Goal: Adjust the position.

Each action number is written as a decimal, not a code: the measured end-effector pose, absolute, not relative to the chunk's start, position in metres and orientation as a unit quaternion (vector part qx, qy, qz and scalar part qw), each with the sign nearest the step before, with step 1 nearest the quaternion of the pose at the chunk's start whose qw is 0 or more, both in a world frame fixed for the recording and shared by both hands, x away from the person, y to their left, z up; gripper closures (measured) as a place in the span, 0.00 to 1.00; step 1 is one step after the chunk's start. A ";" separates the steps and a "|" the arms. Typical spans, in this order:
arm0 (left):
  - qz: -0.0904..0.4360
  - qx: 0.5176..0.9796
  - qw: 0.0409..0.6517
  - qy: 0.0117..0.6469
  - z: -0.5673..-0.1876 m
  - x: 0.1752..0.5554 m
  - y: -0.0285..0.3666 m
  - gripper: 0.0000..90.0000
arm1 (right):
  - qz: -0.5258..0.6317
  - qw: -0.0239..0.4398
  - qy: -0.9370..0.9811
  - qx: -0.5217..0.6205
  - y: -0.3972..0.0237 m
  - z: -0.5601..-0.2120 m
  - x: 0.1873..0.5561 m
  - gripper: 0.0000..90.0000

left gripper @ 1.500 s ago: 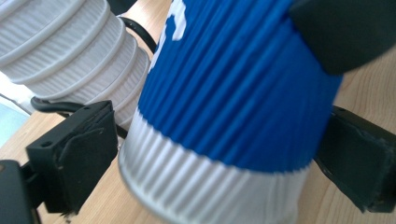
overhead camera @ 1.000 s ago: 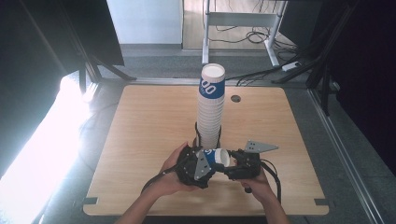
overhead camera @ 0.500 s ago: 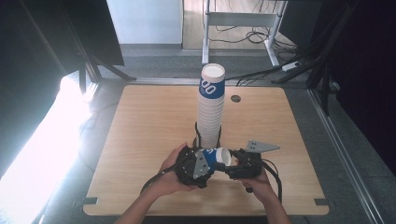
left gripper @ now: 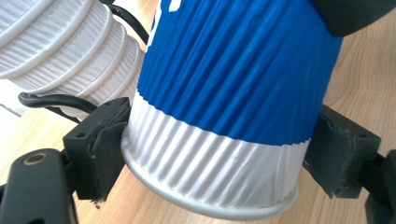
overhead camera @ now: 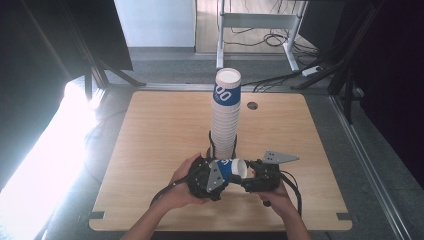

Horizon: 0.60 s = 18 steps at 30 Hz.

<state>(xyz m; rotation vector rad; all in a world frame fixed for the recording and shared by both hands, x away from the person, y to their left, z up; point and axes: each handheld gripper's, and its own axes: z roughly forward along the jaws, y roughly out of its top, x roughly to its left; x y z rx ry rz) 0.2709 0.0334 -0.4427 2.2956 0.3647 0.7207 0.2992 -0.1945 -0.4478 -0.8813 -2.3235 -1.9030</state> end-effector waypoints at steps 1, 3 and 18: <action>0.278 0.884 0.348 0.139 -0.443 0.271 0.034 0.17 | -0.608 0.004 -0.743 -0.281 -0.195 -0.448 0.299 0.27; 0.277 0.884 0.350 0.137 -0.442 0.271 0.035 0.17 | -0.603 0.002 -0.747 -0.280 -0.195 -0.447 0.299 0.24; 0.285 0.892 0.328 0.122 -0.450 0.272 0.043 0.18 | -0.597 -0.009 -0.756 -0.270 -0.199 -0.440 0.297 0.20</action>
